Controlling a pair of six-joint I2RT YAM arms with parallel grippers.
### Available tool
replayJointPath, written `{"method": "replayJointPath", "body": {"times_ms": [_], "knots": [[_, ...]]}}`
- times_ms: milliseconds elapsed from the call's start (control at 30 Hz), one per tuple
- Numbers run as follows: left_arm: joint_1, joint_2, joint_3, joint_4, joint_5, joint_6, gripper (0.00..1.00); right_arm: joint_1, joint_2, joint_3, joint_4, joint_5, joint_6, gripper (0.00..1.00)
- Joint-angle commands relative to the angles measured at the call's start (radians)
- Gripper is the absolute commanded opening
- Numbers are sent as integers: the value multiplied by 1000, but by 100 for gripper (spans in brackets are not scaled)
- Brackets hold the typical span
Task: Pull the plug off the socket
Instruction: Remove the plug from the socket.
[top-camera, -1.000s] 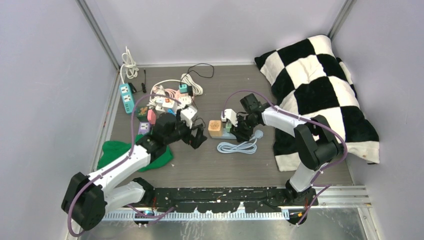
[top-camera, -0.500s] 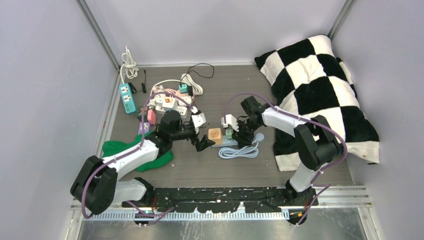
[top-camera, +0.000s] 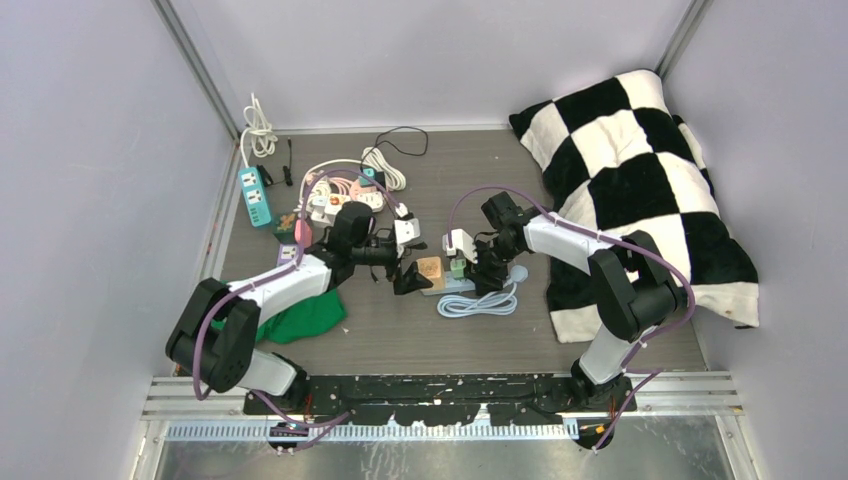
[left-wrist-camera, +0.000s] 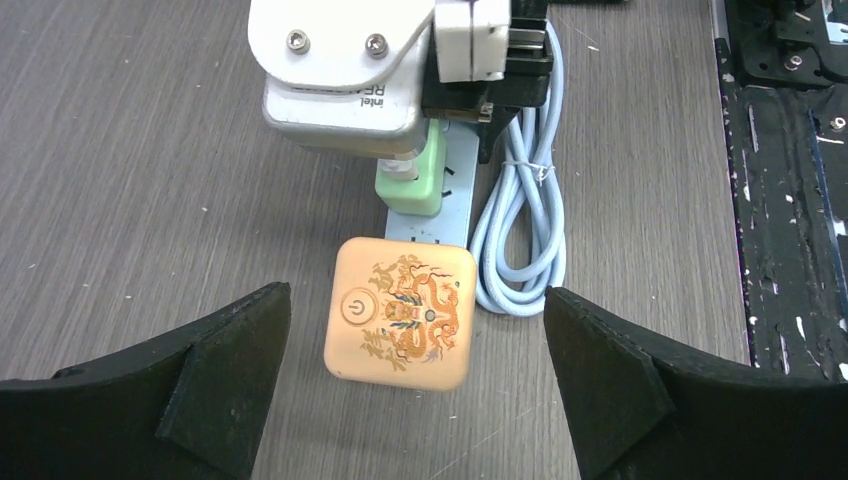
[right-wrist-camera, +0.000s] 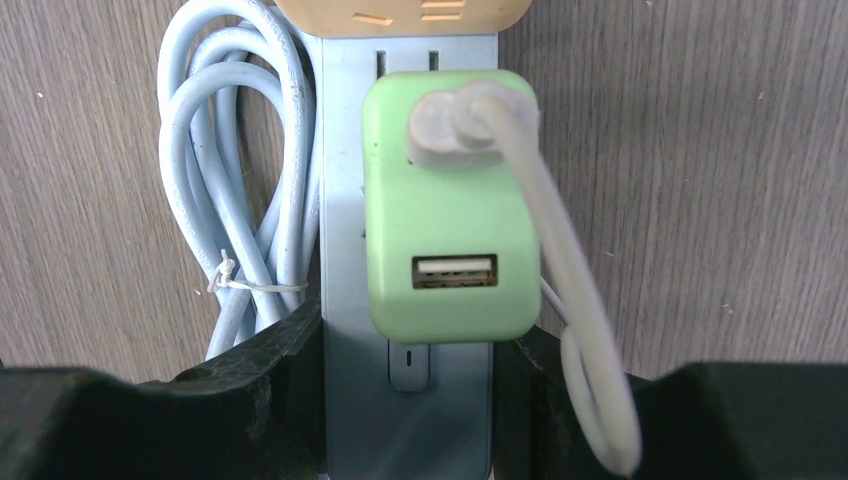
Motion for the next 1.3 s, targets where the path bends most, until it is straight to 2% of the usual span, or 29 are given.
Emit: {"method": "replayJointPath", "body": {"times_ms": [0, 267, 833, 900, 967, 1133, 1167, 1267], "knots": [[16, 52, 64, -31, 91, 37, 97, 9, -64, 6, 16, -69, -11, 1], [17, 173, 104, -68, 158, 58, 95, 9, -61, 4, 20, -67, -7, 1], [-25, 237, 98, -19, 136, 57, 74, 8, -44, 3, 30, -67, 7, 1], [-30, 245, 104, -20, 133, 55, 68, 9, -43, 4, 28, -66, 7, 1], [-32, 248, 114, -24, 135, 49, 58, 9, -44, 5, 28, -64, 7, 1], [-32, 243, 158, -103, 147, 66, 6, 9, -43, 3, 27, -62, 7, 1], [-33, 235, 157, -88, 138, 48, 1, 9, -44, 3, 27, -60, 9, 1], [-31, 208, 149, -14, 61, -118, 0, 9, -44, 1, 29, -58, 12, 1]]}}
